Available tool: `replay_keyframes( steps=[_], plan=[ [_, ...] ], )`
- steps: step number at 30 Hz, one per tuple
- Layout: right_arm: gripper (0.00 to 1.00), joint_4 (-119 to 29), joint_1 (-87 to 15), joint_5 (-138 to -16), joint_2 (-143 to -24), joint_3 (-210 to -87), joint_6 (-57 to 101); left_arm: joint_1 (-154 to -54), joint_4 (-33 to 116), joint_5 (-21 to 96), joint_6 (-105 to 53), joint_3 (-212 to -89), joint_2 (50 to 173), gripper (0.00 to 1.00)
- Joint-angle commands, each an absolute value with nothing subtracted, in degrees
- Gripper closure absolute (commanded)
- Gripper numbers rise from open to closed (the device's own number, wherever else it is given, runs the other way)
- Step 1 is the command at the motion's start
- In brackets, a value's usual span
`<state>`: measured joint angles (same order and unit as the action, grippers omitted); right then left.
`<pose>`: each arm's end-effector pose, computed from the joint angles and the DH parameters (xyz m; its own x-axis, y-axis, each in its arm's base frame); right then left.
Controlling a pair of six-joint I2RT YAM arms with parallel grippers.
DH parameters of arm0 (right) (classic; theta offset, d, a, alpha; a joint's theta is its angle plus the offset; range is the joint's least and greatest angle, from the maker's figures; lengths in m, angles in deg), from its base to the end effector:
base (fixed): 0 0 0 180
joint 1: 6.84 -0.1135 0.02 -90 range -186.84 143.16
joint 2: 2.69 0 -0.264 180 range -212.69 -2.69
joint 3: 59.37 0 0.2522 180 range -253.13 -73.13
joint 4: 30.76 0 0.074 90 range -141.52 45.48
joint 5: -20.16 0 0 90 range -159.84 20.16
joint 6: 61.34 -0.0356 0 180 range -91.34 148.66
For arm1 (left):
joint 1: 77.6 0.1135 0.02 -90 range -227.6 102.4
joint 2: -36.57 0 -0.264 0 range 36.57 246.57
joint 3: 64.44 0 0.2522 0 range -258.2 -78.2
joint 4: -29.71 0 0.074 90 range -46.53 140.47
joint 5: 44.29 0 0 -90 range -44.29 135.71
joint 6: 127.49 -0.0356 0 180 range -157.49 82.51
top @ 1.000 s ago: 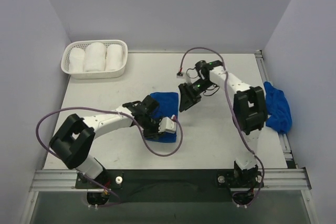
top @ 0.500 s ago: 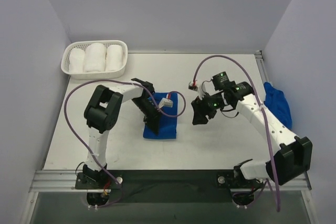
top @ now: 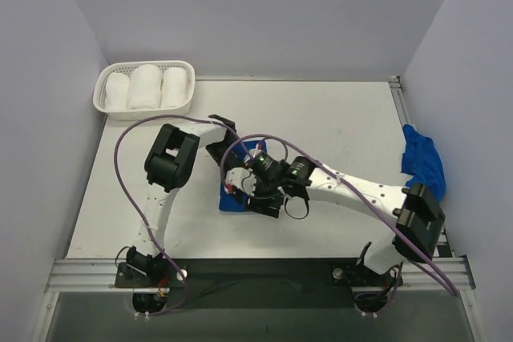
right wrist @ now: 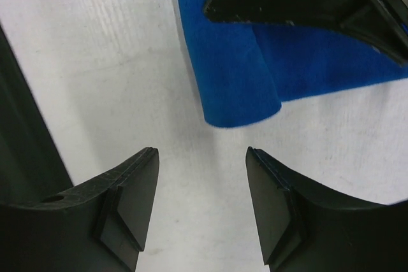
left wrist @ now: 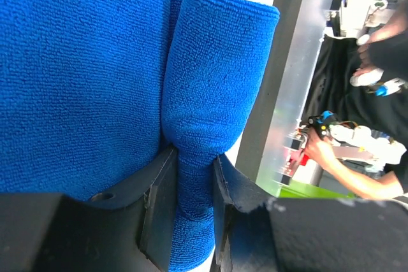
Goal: Roll the towels
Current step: Roll the towel
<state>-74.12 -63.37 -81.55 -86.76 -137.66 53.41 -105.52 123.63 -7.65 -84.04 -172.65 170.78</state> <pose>0.1676 0.2666 0.2684 -0.0062 -0.7527 -0.6584 -0.9829 0.1257 -0.1345 0.3253 -0.2047 0.1096 -0.5806 0.7980 -0.1619 0.5049 0.1969 -0.8404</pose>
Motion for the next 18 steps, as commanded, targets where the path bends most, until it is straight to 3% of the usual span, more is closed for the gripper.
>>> replay_keyframes(
  steps=[1, 13, 17, 18],
  plan=[
    [0.43, -68.87, -66.94, -72.75, -91.97, -140.71, 55.90, -105.90, 117.82, 3.26, -87.06, -172.85, 175.95, 0.88],
    [0.38, -60.51, -71.00, -68.43, -104.81, -142.39, 60.74, -105.72, 120.64, 2.82, -87.50, -175.49, 178.16, 0.82],
    [0.51, -60.16, -70.47, -73.52, -105.87, -139.67, 58.64, -104.85, 120.46, 2.38, -86.89, -175.67, 178.34, 0.78],
    [0.61, -60.16, -69.78, -76.32, -105.78, -138.53, 57.41, -104.58, 119.24, 2.12, -85.84, -175.41, 177.81, 0.76]
  ],
)
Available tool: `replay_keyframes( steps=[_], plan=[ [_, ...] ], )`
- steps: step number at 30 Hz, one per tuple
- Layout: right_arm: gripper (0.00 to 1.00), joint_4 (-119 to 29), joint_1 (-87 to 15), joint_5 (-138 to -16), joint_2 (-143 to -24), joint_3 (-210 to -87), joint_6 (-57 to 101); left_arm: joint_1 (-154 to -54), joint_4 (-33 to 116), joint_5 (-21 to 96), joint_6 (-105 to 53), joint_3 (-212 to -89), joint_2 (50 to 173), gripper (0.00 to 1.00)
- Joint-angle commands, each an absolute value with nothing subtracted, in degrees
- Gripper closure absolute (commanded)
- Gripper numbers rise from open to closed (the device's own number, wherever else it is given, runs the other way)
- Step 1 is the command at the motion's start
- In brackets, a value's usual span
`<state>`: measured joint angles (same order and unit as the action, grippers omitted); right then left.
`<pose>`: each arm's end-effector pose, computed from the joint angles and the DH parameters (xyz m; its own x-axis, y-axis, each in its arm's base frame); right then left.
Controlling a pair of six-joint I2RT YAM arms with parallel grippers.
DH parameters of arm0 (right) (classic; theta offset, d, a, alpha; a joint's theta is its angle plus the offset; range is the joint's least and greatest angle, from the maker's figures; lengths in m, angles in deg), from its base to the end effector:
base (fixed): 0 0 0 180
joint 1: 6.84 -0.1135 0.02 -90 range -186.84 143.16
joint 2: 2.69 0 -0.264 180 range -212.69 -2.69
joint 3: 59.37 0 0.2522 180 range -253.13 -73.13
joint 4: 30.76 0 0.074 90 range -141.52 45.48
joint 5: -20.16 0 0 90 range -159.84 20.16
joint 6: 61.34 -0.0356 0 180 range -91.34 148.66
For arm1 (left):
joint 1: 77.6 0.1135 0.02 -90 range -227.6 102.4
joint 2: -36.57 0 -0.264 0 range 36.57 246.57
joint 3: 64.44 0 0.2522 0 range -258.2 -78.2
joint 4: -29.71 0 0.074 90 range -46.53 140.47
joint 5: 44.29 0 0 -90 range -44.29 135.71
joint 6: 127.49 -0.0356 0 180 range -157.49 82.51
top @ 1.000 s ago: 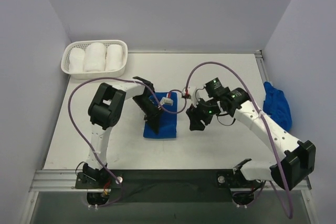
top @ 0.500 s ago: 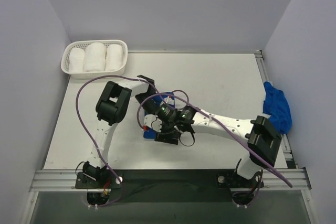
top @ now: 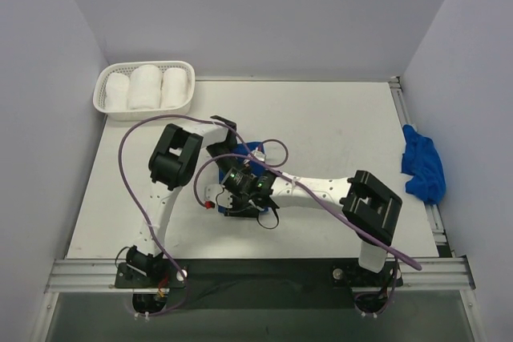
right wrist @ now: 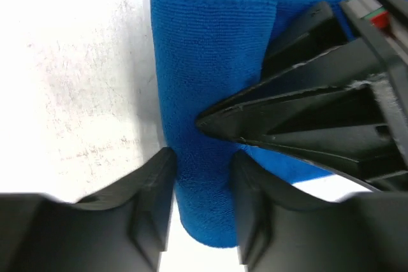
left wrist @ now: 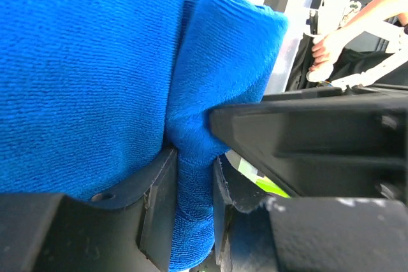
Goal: Roll the towels
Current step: Roll the towel
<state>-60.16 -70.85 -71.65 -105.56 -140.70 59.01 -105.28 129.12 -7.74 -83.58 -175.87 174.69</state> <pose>0.1666 0.3443 0.1932 0.1647 -0.8146 -0.5562 -0.9548 0.0099 -0.2972 0.3284 -0.2045 0.0995 -0.5989 0.7986 -0.0590 0.4166 0.2478 -0.8746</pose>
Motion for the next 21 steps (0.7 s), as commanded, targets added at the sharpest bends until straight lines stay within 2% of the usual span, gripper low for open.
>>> replay_keyframes(
  steps=[1, 2, 3, 7, 9, 11, 14, 21],
  plan=[
    [0.67, -59.82, -69.33, -77.65, -105.70, -137.82, 56.79, -104.23, 118.45, 2.12, -85.31, -174.62, 177.46, 0.75],
    [0.71, -59.72, -68.89, -78.80, -105.52, -137.29, 56.43, -103.88, 117.83, 2.03, -84.87, -174.09, 176.93, 0.75],
    [0.80, -59.72, -68.28, -80.11, -105.52, -136.94, 56.08, -103.09, 117.22, 1.77, -84.52, -173.39, 175.80, 0.72],
    [1.00, -60.77, -64.94, -86.09, -105.96, -136.32, 55.64, -100.81, 112.48, 0.45, -82.58, -169.17, 170.71, 0.61],
    [1.00, -62.71, -62.74, -90.40, -106.66, -137.11, 55.82, -99.49, 111.77, -1.83, -82.49, -167.33, 168.15, 0.57],
    [1.00, -65.59, -60.82, -95.13, -107.27, -138.77, 55.90, -96.77, 111.23, -3.76, -81.53, -166.62, 164.02, 0.46],
    [1.00, -69.03, -58.96, -100.59, -107.19, -140.28, 54.85, -92.20, 111.15, -9.74, -79.95, -165.39, 158.31, 0.37],
    [1.00, -72.20, -56.51, -107.62, -109.38, -143.08, 53.36, -79.90, 110.62, -10.81, -78.46, -161.96, 144.44, 0.38]
  ],
)
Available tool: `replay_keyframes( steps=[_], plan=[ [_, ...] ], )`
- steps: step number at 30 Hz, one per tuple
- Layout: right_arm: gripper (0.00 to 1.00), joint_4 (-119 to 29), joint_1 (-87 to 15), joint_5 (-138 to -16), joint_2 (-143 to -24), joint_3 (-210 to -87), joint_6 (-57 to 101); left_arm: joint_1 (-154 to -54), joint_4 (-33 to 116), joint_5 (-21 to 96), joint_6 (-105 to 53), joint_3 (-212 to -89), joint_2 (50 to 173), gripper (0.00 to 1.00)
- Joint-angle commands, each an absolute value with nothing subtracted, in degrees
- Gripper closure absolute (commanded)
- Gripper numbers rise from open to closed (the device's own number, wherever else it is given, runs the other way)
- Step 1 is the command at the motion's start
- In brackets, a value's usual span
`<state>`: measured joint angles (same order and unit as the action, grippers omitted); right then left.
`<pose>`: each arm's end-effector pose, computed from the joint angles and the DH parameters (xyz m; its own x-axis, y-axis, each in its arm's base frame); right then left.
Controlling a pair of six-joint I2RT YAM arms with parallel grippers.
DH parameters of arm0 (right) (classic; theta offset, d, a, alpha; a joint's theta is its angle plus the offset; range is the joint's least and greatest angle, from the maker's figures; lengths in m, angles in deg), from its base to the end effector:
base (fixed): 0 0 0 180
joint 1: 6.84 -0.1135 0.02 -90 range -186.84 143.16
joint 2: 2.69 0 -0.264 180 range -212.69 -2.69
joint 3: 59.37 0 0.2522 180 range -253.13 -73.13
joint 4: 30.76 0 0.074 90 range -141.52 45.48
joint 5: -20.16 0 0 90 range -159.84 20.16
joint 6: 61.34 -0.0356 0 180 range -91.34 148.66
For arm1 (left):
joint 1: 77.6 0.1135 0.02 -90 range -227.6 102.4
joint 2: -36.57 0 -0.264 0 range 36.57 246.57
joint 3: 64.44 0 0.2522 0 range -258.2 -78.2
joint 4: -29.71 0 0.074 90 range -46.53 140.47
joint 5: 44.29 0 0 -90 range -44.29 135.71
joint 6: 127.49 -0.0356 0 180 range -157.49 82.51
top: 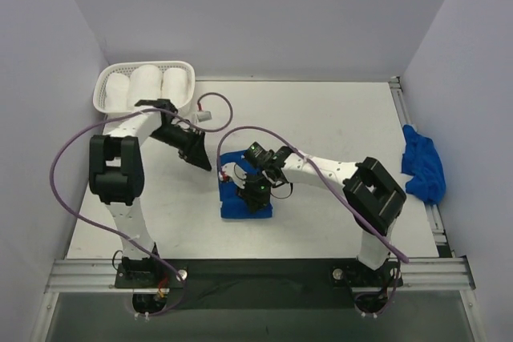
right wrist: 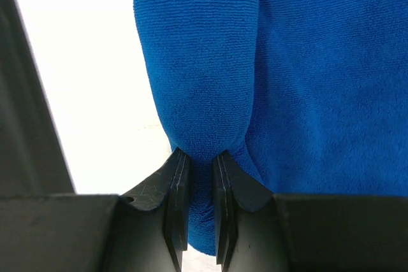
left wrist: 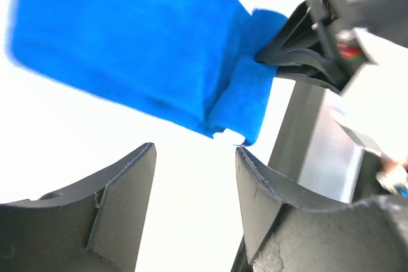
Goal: Roll the towels
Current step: Roll the towel
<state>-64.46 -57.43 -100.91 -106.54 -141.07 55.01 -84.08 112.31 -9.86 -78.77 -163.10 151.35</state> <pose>0.2242 0.3017 0.1883 -0.0954 -0.7150 -0.6926 -0.9910 0.0029 0.1336 0.3531 -0.0697 0.1901 -0.7779 0.4638 -0.4239 0.6025 0.3592 -0.7127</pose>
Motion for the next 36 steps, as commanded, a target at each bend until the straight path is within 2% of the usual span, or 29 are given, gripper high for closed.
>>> replay_keyframes(
  steps=[1, 2, 5, 8, 11, 14, 16, 18, 19, 24, 30, 36],
  plan=[
    [1.00, -73.42, -55.98, -108.16, -110.78, -143.96, 52.66, -77.88, 110.36, -11.06, -78.01, -161.70, 142.58, 0.38],
    [1.00, -73.96, -55.53, -108.86, -111.58, -144.75, 52.22, -72.47, 109.49, -11.59, -76.71, -161.35, 140.21, 0.39],
    [1.00, -77.03, -53.08, -113.77, -115.60, -148.97, 50.11, -64.79, 104.39, -11.51, -73.26, -159.07, 125.66, 0.37],
    [1.00, -79.84, -50.70, -119.14, -120.18, -153.27, 48.35, -64.32, 103.41, -7.03, -77.38, -154.96, 117.19, 0.36],
    [1.00, -83.01, -49.47, -122.66, -124.84, -157.75, 47.47, -66.51, 101.57, -4.92, -82.92, -148.97, 106.20, 0.29],
    [1.00, -84.16, -48.33, -126.87, -128.62, -160.48, 45.10, -76.95, 97.27, 3.06, -85.56, -140.10, 96.71, 0.26],
    [1.00, -85.12, -47.71, -128.72, -130.38, -161.63, 44.13, -89.04, 91.85, 11.20, -84.61, -133.50, 91.25, 0.23],
    [1.00, -86.43, -46.83, -130.65, -132.93, -163.47, 44.39, -97.07, 88.22, 16.50, -83.38, -129.89, 88.44, 0.21],
    [1.00, -87.92, -46.66, -131.45, -134.33, -163.92, 44.91, -104.42, 85.42, 20.97, -83.37, -127.62, 88.25, 0.21],
    [1.00, -90.83, -45.86, -133.30, -136.54, -165.06, 47.29, -119.77, 78.38, 31.29, -85.03, -123.91, 91.49, 0.20],
    [1.00, -91.63, -45.60, -133.21, -137.86, -165.32, 48.17, -125.49, 66.17, 34.72, -88.99, -119.34, 98.33, 0.21],
    [1.00, -91.89, -44.55, -133.74, -138.83, -165.68, 48.17, -127.34, 60.88, 32.80, -92.24, -117.58, 105.02, 0.21]
  ],
)
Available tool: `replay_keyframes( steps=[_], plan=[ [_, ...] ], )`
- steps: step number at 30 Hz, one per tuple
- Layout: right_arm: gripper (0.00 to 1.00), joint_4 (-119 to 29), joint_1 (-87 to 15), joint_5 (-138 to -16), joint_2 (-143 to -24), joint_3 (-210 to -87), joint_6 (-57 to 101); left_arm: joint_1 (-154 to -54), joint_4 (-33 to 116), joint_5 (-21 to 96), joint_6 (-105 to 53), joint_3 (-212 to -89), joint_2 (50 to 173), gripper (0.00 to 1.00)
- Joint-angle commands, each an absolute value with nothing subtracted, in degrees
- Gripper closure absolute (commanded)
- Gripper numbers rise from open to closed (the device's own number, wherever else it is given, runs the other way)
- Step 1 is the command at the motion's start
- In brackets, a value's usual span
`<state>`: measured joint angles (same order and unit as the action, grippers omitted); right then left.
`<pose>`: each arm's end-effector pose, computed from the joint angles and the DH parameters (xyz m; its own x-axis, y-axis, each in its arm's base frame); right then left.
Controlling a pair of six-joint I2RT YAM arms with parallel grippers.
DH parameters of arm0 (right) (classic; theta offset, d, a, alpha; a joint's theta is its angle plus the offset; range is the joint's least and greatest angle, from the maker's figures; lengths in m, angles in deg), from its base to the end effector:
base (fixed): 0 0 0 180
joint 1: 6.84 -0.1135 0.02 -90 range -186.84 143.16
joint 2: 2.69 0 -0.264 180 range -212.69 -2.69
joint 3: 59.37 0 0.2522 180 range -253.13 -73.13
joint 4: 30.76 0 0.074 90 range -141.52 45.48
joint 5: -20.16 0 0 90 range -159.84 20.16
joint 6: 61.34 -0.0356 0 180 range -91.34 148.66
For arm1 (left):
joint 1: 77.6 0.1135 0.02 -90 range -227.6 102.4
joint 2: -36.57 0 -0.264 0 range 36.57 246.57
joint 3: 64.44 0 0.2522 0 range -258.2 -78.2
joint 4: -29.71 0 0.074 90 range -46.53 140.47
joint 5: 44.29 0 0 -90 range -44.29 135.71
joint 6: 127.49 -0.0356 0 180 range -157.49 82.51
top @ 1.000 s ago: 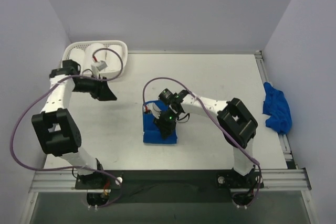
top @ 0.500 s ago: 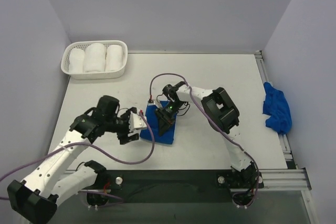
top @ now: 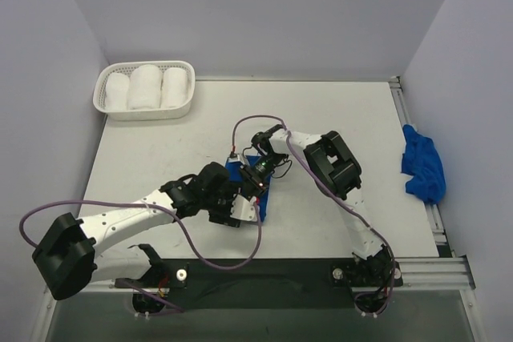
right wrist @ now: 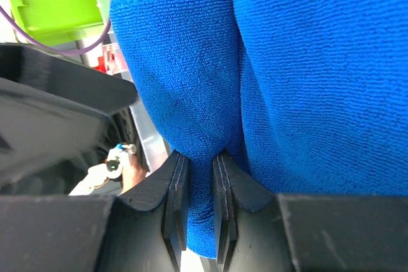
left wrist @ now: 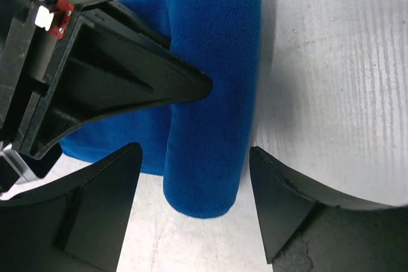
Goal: Roll the towels
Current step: Roll the towel
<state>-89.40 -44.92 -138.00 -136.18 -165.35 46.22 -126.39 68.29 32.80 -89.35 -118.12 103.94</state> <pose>0.3191 0.2920 0.1015 -0.6648 -0.6634 -0.3434 -0.5025 0.0569 0.8627 0.1455 -0.1782 0.2115 0.3258 0.7916 -0.5169 0.9183 -0.1349 0.3722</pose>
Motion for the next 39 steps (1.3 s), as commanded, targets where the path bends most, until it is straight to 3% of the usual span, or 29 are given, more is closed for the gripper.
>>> replay_keyframes(
  steps=[1, 7, 9, 10, 11, 12, 15, 17, 20, 21, 22, 31, 39],
  plan=[
    [1.00, -91.80, -44.28, -134.00, -138.92, -165.77, 48.17, -127.52, 60.44, 32.27, -92.34, -117.23, 105.47, 0.21],
    [1.00, -91.98, -43.84, -134.18, -139.27, -165.85, 48.26, -128.84, 56.31, 31.56, -91.81, -114.32, 109.95, 0.26],
    [1.00, -91.89, -43.67, -133.83, -139.01, -165.94, 47.65, -129.10, 57.61, 32.52, -90.50, -114.76, 113.37, 0.36],
    [0.98, -91.89, -43.58, -133.74, -139.01, -166.12, 47.38, -129.10, 59.01, 32.79, -89.36, -116.50, 114.86, 0.45],
    [0.96, -91.89, -43.06, -133.48, -138.92, -166.12, 47.03, -129.10, 62.94, 33.05, -86.91, -117.91, 117.84, 0.61],
    [0.95, -91.72, -42.79, -133.04, -138.31, -166.29, 46.50, -128.93, 64.64, 32.88, -85.67, -118.97, 119.00, 0.67],
    [0.81, -91.72, -41.39, -131.12, -136.64, -167.08, 45.80, -128.14, 68.16, 29.38, -82.50, -120.04, 119.36, 0.77],
    [0.66, -91.80, -40.33, -129.70, -135.23, -167.78, 44.92, -128.13, 70.44, 27.27, -80.40, -120.12, 118.84, 0.81],
    [0.41, -91.80, -37.52, -126.37, -131.11, -169.98, 43.43, -127.87, 75.18, 24.11, -78.02, -122.31, 120.32, 0.85],
    [0.25, -91.89, -35.60, -124.97, -128.49, -170.85, 43.16, -127.61, 76.16, 23.05, -77.31, -122.93, 120.85, 0.86],
    [0.22, -91.98, -34.80, -124.08, -127.07, -171.21, 42.81, -127.17, 77.38, 22.17, -76.09, -123.72, 121.99, 0.86],
    [0.19, -91.89, -23.64, -115.91, -104.57, -161.66, 45.26, -117.07, 91.09, 8.82, -76.33, -135.93, 134.71, 0.85],
    [0.18, -92.16, -23.71, -109.75, -79.26, -145.57, 50.62, -110.74, 103.23, 2.65, -81.43, -152.01, 153.53, 0.85]
  ],
)
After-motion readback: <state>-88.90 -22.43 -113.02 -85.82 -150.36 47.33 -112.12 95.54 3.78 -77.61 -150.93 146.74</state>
